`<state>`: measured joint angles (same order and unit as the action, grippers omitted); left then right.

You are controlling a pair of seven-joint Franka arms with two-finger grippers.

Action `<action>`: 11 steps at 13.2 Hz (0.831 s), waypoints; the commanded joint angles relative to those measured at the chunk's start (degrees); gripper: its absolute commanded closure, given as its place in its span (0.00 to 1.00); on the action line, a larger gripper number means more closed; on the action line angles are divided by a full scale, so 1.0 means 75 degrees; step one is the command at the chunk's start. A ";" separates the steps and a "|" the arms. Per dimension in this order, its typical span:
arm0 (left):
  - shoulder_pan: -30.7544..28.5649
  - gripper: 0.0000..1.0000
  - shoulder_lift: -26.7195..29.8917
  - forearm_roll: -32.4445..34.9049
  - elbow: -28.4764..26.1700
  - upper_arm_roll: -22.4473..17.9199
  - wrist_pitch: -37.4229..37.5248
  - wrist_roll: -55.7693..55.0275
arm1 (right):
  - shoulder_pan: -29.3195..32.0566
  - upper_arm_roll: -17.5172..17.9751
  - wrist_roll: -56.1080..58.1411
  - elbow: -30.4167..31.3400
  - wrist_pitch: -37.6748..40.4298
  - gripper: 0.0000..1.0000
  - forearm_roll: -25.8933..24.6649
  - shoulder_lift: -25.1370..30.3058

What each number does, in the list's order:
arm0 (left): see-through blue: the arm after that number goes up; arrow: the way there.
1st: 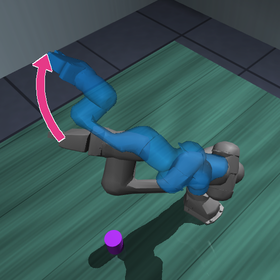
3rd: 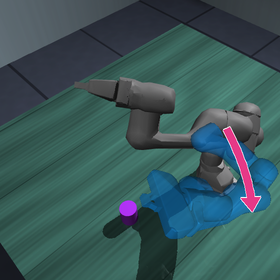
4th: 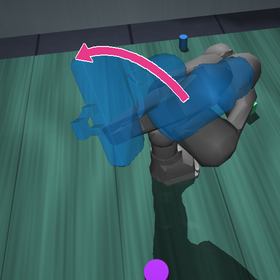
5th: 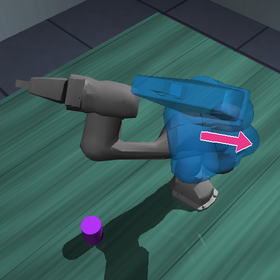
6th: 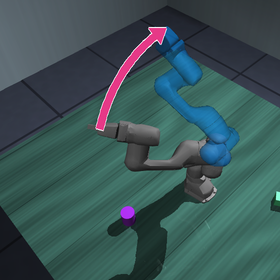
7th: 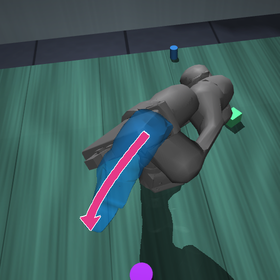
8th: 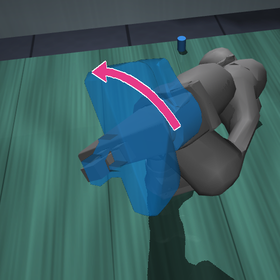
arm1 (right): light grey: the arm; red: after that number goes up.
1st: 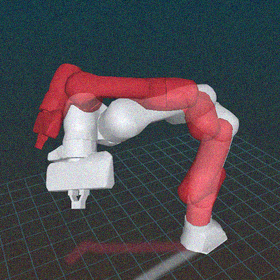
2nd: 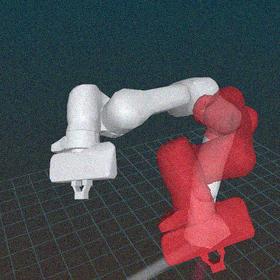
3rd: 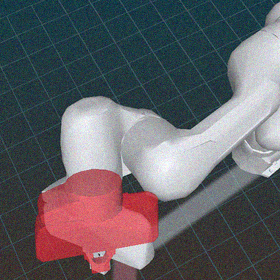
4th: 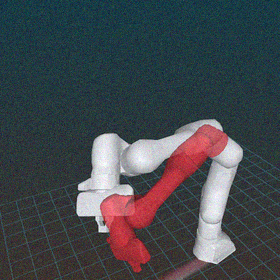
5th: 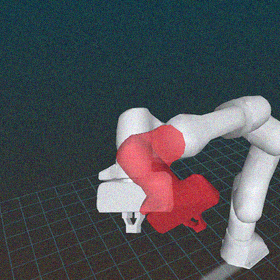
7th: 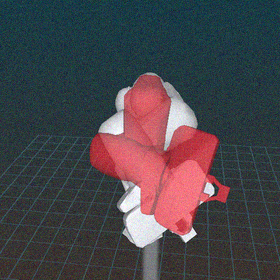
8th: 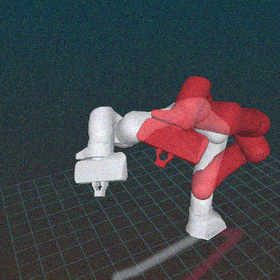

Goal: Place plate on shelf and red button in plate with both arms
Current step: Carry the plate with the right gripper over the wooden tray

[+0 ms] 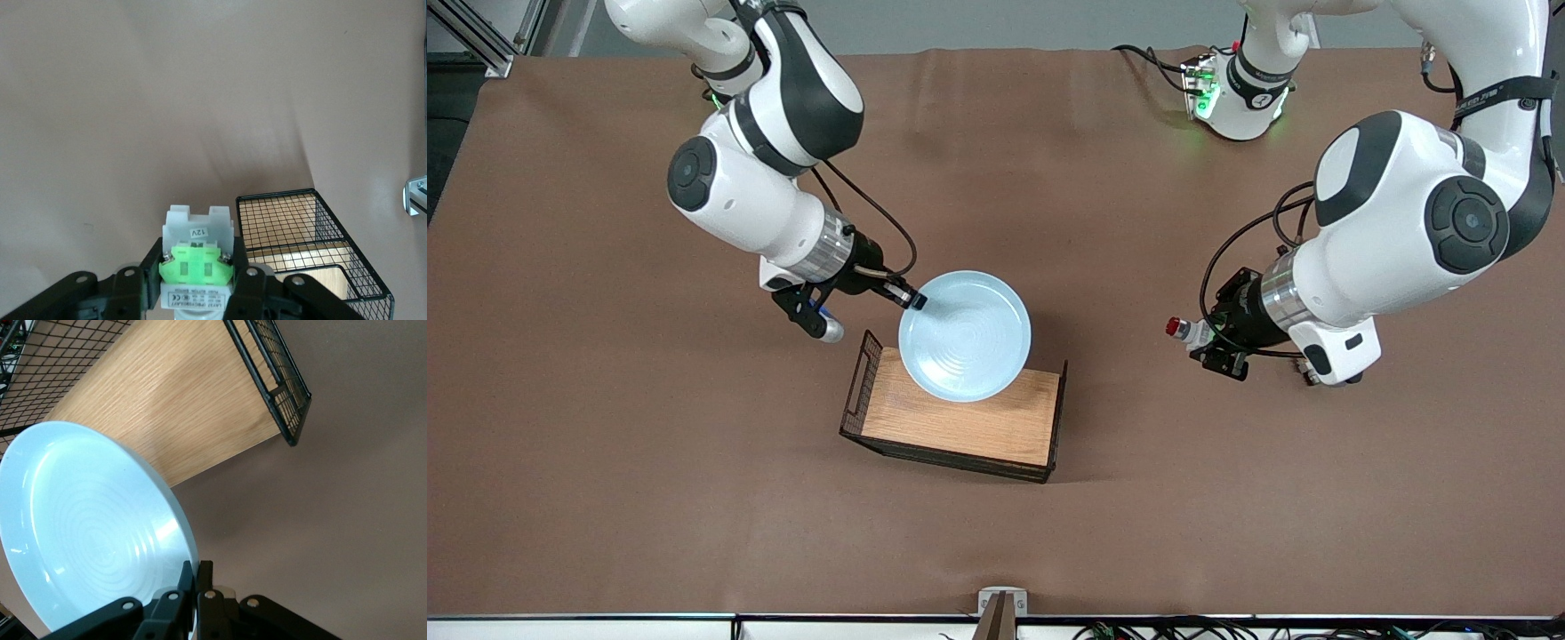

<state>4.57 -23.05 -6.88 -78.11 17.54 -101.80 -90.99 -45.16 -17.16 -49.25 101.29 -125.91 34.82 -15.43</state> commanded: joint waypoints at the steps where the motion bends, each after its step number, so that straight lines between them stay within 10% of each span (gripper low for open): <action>1: 0.0000 1.00 -0.0068 -0.0020 0.0160 0.0005 0.0097 0.0155 | -0.0120 -0.0115 -0.0008 -0.0029 -0.0401 1.00 0.0162 -0.0191; 11: -0.0070 1.00 -0.0056 -0.0020 0.0172 0.0005 0.0097 0.0167 | -0.0108 -0.0091 0.0097 -0.0111 -0.1328 1.00 0.0162 -0.0860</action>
<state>4.25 -23.07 -6.88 -78.10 17.53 -101.80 -90.99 -45.25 -17.17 -49.15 101.27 -134.36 34.82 -20.60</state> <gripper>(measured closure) 0.581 0.960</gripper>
